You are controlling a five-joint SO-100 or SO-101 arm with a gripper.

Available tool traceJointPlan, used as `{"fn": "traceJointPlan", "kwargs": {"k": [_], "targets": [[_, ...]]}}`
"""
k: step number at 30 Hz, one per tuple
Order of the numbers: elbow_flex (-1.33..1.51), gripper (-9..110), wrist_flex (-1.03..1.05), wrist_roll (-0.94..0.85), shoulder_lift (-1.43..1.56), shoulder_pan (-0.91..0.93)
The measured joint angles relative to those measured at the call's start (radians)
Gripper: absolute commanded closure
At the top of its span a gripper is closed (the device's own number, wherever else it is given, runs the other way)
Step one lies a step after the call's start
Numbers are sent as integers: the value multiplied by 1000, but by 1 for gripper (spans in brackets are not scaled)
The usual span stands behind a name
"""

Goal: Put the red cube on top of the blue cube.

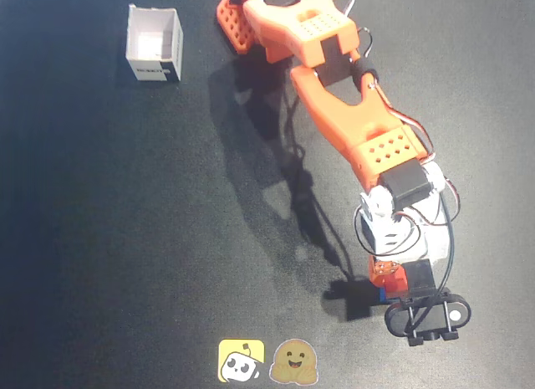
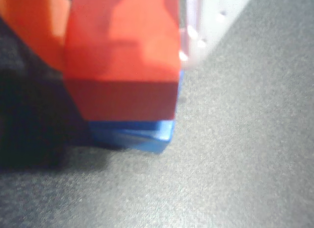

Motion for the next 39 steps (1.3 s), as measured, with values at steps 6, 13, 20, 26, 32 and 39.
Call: {"fn": "traceJointPlan", "kwargs": {"k": [6, 13, 20, 26, 32, 39], "targets": [[-28, 100, -14, 3, -17, 0], [-32, 100, -23, 6, -23, 0], [-35, 100, -29, 9, -37, 0], [-37, 99, -29, 9, -46, 0], [-37, 98, -31, 9, -54, 0], [-37, 95, -31, 9, -54, 0]]}}
